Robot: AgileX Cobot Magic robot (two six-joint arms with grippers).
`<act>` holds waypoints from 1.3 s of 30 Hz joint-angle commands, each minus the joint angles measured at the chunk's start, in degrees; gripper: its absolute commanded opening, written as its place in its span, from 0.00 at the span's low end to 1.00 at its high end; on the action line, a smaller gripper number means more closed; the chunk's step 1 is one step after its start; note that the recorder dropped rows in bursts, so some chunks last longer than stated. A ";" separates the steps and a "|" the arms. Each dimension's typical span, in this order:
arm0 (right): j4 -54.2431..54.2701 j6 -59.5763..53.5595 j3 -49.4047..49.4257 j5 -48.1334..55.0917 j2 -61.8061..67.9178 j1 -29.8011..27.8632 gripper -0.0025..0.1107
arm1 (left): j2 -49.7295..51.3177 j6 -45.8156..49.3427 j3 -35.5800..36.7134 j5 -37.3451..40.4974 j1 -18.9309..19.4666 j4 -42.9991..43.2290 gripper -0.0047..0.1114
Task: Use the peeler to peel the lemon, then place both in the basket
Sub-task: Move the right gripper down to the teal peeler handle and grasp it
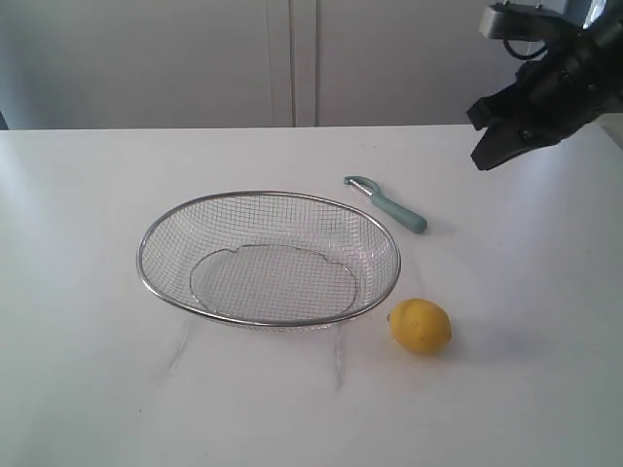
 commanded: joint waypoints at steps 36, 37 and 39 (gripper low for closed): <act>-18.18 -13.97 -21.35 -15.82 29.65 13.43 0.55 | -0.30 -0.01 0.22 0.18 -0.24 -0.12 0.04; -18.18 -13.97 -21.35 -15.97 29.89 13.43 0.55 | -0.30 -0.01 0.22 0.18 -0.24 -0.12 0.04; -18.18 -13.84 -21.35 -15.97 30.64 13.43 0.53 | -0.30 -0.01 0.22 0.18 -0.24 -0.12 0.04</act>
